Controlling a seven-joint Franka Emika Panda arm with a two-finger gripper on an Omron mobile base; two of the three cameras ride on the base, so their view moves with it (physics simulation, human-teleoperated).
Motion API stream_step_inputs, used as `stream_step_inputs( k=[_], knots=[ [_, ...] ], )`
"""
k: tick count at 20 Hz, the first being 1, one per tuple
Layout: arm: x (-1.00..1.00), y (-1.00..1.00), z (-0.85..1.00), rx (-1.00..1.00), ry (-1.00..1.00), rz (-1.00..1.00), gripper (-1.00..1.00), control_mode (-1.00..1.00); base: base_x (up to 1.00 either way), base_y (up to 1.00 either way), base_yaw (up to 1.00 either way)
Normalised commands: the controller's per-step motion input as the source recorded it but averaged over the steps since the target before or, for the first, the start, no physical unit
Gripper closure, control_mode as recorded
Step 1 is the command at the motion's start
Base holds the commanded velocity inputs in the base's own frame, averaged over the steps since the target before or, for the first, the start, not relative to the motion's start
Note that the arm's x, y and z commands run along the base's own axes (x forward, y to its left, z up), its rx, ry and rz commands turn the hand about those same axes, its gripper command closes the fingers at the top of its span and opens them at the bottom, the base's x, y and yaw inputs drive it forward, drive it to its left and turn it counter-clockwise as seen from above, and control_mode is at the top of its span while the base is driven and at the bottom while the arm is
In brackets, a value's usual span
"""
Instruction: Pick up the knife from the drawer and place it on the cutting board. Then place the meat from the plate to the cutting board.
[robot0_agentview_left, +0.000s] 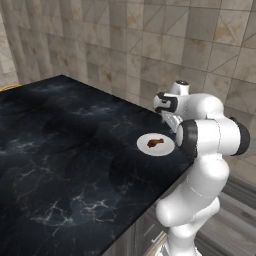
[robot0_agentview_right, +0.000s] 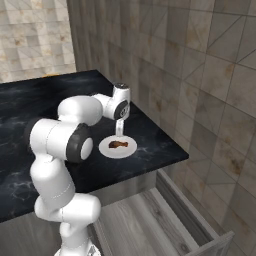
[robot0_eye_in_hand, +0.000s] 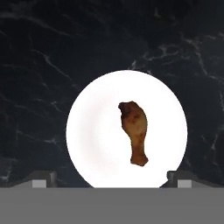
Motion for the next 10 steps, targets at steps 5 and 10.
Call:
stream_step_inputs(
  k=[5,10],
  knots=[
    [0.0,0.08,-0.1,-0.07,-0.06,0.29,-1.0,-1.0,0.0,0.0,0.0],
    [0.01,0.18,-0.24,-0.08,-0.09,0.02,-1.0,-1.0,0.0,0.0,0.0]
  ],
)
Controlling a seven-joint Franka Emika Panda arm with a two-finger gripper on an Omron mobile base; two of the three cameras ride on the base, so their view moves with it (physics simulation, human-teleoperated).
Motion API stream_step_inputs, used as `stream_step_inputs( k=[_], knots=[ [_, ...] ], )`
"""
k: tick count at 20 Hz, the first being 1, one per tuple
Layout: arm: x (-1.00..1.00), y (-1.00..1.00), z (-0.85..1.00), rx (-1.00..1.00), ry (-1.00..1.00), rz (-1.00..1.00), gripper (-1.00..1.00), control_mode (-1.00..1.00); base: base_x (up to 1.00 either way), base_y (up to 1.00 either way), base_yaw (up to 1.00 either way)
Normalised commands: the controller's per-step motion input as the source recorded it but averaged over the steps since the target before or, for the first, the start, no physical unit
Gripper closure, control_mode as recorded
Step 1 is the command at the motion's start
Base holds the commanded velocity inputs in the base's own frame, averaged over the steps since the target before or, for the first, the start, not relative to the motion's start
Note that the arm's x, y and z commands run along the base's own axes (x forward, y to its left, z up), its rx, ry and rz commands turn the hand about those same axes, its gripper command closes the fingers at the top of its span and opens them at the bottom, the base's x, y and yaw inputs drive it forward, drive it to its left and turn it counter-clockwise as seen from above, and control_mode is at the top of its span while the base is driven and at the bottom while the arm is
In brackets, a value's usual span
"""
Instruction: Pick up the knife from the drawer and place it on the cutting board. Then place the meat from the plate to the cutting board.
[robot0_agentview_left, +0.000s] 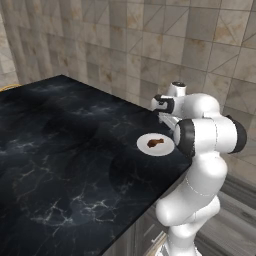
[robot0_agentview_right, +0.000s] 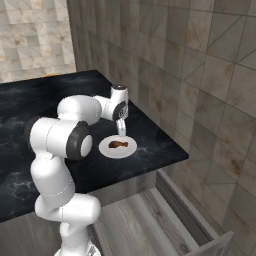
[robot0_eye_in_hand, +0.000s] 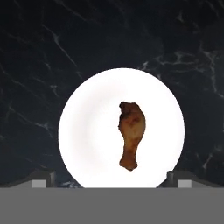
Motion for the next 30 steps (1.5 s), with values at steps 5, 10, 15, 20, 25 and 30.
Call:
stream_step_inputs(
  k=[5,10,15,20,25,30],
  knots=[
    [0.03,0.13,-0.42,-0.02,-0.06,0.0,-1.0,-1.0,0.0,0.0,0.0],
    [0.08,0.0,-0.3,0.0,0.0,0.0,-1.0,-1.0,0.0,0.0,0.0],
    [0.19,0.0,-0.16,0.0,0.0,0.05,-1.0,-1.0,0.0,0.0,0.0],
    [0.14,0.01,-0.24,0.01,0.0,0.1,-1.0,-1.0,0.0,0.0,0.0],
    [0.18,0.04,-0.24,0.0,0.0,0.06,-1.0,-1.0,0.0,0.0,0.0],
    [0.3,0.16,-0.09,0.0,0.02,0.0,-1.0,-1.0,0.0,0.0,0.0]
  ],
)
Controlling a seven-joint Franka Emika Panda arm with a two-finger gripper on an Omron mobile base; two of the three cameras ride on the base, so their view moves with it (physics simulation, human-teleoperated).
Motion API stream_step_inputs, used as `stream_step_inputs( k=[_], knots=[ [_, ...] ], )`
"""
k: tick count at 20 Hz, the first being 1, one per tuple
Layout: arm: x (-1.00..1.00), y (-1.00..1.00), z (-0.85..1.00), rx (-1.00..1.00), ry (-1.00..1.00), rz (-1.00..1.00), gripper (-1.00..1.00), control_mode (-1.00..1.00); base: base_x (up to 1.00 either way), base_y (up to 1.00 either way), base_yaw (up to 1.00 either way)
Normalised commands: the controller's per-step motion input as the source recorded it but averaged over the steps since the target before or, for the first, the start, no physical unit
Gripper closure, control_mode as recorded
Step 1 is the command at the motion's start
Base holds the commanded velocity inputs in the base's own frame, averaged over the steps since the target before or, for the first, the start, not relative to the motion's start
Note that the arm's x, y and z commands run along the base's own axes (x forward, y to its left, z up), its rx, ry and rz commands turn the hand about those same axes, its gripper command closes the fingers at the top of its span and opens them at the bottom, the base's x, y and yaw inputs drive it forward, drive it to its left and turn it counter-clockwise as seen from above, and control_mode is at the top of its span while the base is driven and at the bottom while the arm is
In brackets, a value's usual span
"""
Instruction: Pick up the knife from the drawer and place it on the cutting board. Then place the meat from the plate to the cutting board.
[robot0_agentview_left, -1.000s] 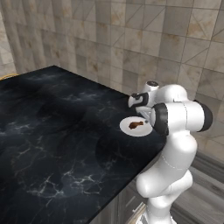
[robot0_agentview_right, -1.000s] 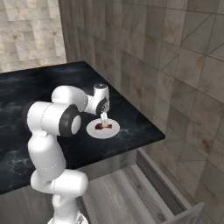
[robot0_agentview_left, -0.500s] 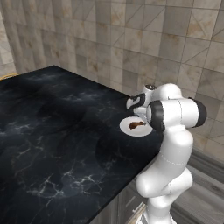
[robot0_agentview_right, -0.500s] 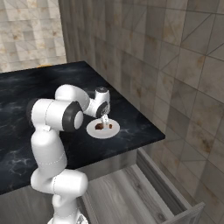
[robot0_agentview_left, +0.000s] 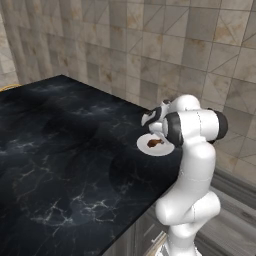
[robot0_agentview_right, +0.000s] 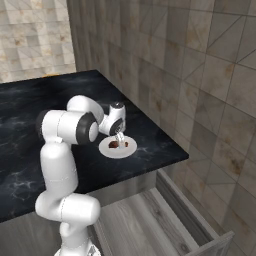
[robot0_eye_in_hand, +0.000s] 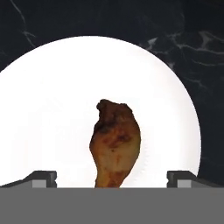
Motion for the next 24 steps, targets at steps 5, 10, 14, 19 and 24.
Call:
stream_step_inputs(
  k=[5,10,14,19,24],
  knots=[
    [0.26,0.07,-0.08,0.0,0.0,0.0,-1.0,-1.0,0.0,0.0,0.0],
    [0.02,0.04,-0.2,0.0,0.01,0.0,-1.0,-1.0,0.0,0.0,0.0],
    [0.0,0.1,-0.2,0.0,0.02,0.0,-1.0,-1.0,0.0,0.0,0.0],
    [0.02,0.1,-0.24,0.0,0.0,0.0,-1.0,-1.0,0.0,0.0,0.0],
    [0.0,0.09,-0.46,0.0,0.01,0.0,1.0,-1.0,0.0,0.0,0.0]
  ],
)
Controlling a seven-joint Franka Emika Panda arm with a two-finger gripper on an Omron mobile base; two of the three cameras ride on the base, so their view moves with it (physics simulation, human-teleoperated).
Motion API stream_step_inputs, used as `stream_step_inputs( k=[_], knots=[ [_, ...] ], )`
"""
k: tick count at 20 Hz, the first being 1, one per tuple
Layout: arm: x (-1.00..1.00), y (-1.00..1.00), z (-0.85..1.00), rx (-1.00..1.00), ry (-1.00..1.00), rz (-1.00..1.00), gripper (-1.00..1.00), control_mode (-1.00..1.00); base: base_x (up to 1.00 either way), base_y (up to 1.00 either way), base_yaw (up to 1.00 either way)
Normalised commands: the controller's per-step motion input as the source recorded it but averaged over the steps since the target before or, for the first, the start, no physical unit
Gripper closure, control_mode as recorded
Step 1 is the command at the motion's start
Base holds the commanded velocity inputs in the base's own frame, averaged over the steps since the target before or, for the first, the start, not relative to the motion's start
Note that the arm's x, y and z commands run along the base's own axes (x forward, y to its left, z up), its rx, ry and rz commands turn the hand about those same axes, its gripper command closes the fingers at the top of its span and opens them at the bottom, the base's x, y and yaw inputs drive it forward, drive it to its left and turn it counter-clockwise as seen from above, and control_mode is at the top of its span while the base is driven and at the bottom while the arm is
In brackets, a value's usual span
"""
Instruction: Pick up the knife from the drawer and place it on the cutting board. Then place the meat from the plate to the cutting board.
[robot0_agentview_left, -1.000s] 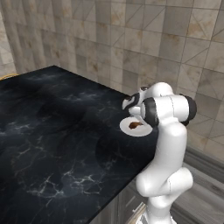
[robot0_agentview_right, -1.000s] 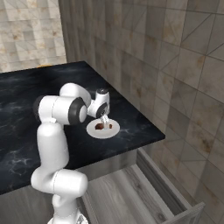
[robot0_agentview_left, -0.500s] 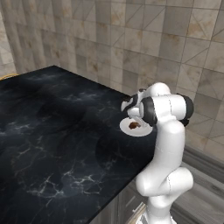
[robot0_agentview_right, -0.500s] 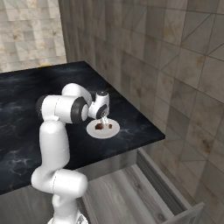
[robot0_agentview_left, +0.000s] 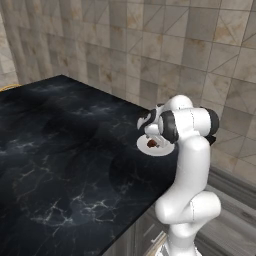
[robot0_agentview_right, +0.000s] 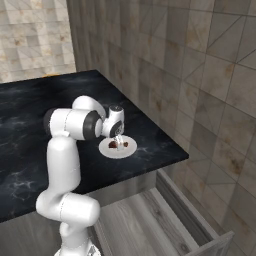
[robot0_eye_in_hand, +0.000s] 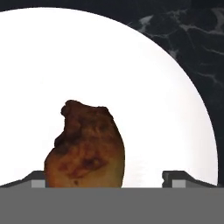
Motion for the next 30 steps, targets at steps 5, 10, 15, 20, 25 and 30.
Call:
stream_step_inputs(
  k=[5,10,15,20,25,30],
  knots=[
    [0.0,0.09,-0.63,0.0,0.05,0.0,1.0,-1.0,0.0,0.0,0.0],
    [-0.06,0.22,-0.86,0.0,0.16,0.0,1.0,-1.0,0.0,0.0,0.0],
    [-0.12,0.09,0.22,0.0,0.02,-0.18,1.0,-1.0,0.0,0.0,0.0],
    [-0.29,0.0,0.4,0.0,-0.05,-0.35,1.0,-1.0,0.0,0.0,0.0],
    [-0.26,0.13,0.74,0.0,-0.16,-0.71,1.0,-1.0,0.0,0.0,0.0],
    [-0.21,0.0,0.54,0.0,-0.1,-0.9,1.0,-1.0,0.0,0.0,0.0]
  ],
)
